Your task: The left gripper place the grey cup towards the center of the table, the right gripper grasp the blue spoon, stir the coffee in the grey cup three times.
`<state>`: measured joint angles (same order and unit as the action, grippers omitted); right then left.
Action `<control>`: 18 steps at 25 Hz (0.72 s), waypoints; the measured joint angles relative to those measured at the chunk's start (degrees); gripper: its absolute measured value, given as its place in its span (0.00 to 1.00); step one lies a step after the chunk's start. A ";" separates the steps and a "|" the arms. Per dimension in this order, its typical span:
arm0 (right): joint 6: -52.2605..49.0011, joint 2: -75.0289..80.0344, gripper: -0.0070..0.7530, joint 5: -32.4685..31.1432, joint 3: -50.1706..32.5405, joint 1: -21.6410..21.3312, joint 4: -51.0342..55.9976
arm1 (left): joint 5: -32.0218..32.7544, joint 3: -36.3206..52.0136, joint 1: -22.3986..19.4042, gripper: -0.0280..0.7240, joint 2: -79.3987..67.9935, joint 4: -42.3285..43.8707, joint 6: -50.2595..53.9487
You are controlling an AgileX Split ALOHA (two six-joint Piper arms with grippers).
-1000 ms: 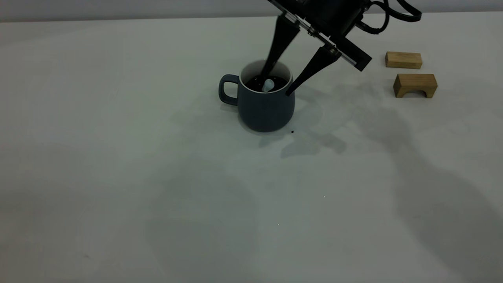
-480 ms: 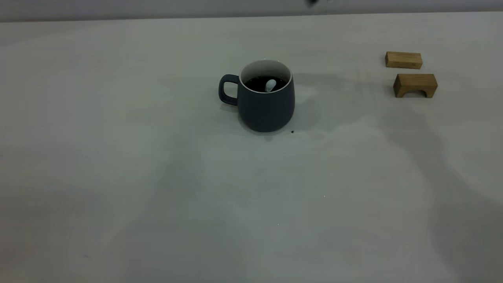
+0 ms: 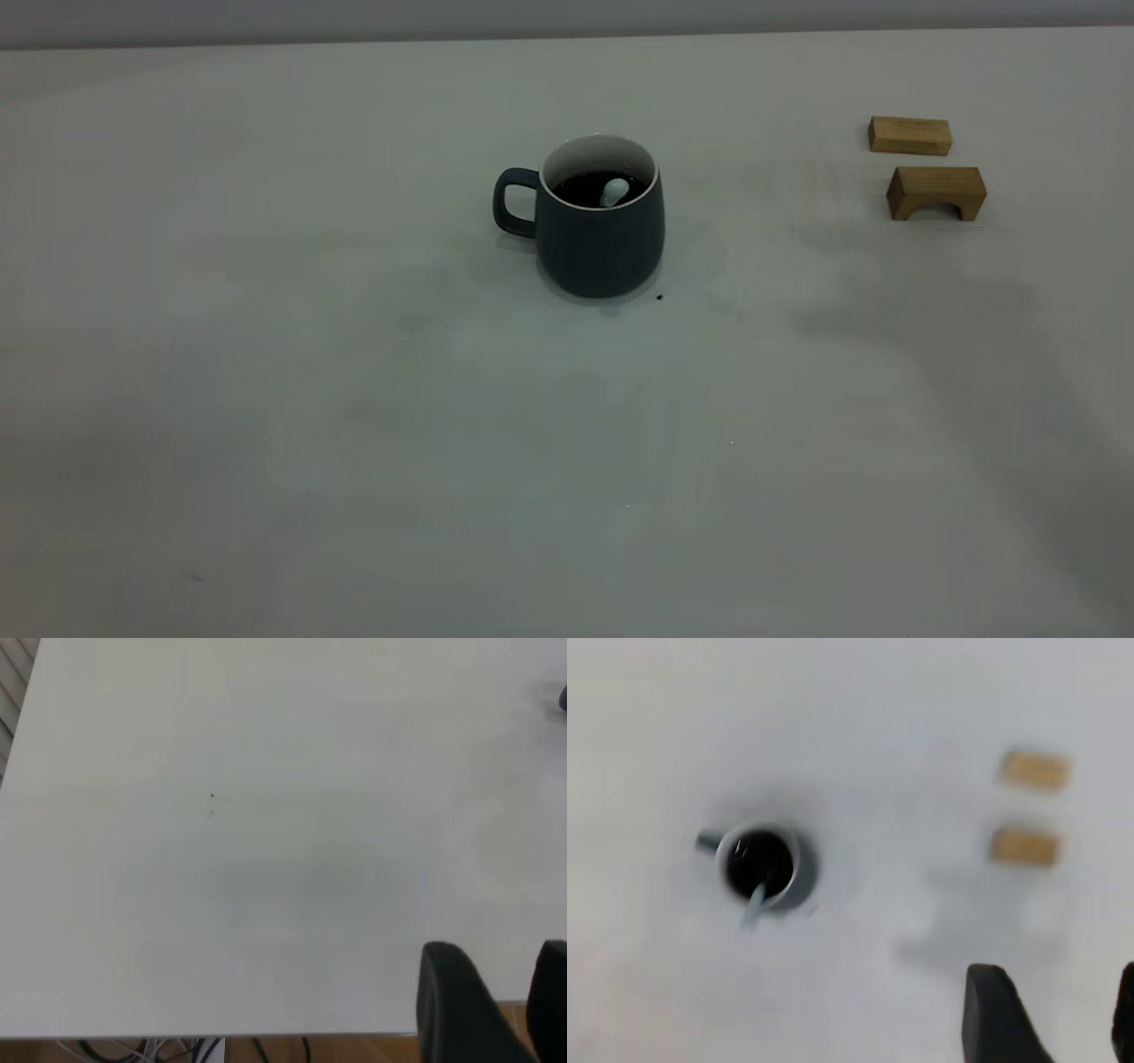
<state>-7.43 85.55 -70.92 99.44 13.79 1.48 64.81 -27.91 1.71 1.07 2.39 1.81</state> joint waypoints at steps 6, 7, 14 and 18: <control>0.02 -20.91 0.48 0.00 -6.51 0.00 -3.23 | 0.00 0.00 0.00 0.40 0.00 0.00 0.00; 0.02 -23.57 0.48 0.00 -9.35 0.09 -3.61 | 0.00 0.00 0.00 0.40 0.00 0.00 0.00; 2.83 -40.29 0.48 0.22 -34.71 1.12 -5.25 | 0.00 0.00 0.00 0.40 0.00 0.00 0.00; 2.14 -48.96 0.48 0.22 -49.23 1.12 -4.57 | 0.00 0.00 0.00 0.40 0.00 0.00 0.00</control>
<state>-5.29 36.60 -70.70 50.21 14.91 -3.09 64.81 -27.91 1.71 1.07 2.39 1.81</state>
